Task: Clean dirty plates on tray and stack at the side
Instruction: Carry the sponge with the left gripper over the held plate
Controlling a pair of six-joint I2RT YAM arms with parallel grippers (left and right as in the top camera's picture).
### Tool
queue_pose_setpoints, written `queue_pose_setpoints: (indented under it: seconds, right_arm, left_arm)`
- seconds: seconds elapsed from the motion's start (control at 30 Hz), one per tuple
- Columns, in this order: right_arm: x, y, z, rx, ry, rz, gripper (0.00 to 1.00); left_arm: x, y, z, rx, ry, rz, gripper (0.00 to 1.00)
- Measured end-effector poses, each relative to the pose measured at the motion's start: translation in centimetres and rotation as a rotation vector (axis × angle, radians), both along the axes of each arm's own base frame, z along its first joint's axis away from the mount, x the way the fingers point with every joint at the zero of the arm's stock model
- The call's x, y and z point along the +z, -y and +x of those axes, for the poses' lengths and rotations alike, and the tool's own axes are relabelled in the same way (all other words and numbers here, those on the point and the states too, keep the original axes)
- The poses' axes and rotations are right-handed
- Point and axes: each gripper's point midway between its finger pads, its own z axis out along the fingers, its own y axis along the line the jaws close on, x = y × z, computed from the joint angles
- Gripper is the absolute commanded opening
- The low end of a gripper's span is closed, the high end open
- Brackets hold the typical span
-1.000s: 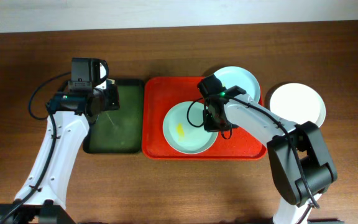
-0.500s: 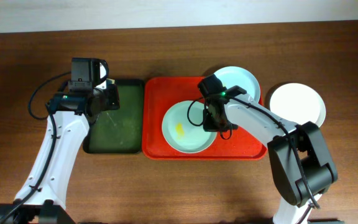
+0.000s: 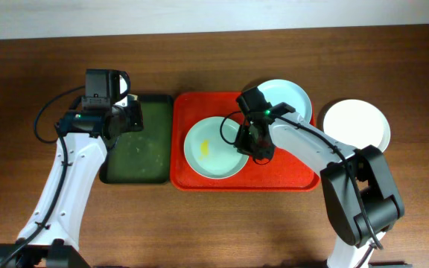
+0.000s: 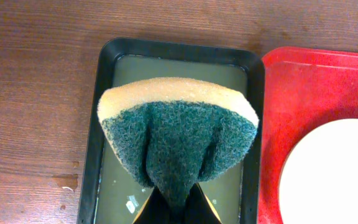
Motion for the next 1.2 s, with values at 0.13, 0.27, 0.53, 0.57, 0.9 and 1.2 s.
queue_pose_setpoints:
  seconds: [0.13,0.27,0.53,0.57,0.9,1.2]
  right_arm:
    - [0.1,-0.2,0.4,0.068,0.032,0.0,0.04]
    - [0.0,0.3,0.5,0.083,0.041,-0.029,0.09]
    - [-0.3,0.9,1.5,0.109,0.098,-0.073,0.17]
    - [-0.3,0.9,1.5,0.115,0.099,-0.075,0.09]
    - [-0.4,1.3,0.0,0.173,0.046,-0.092,0.04]
    - [-0.2,-0.3,-1.3,0.194,-0.012,0.013,0.04]
  left_arm:
    - [0.0,0.0,0.0,0.0,0.0,0.0,0.0]
    - [0.0,0.0,0.0,0.0,0.0,0.0,0.0]
    - [0.0,0.0,0.0,0.0,0.0,-0.001,0.0]
    - [0.0,0.0,0.0,0.0,0.0,-0.001,0.0]
    - [0.0,0.0,0.1,0.0,0.003,-0.001,0.0]
    - [-3.9,-0.1,-0.8,0.001,-0.068,0.004,0.0]
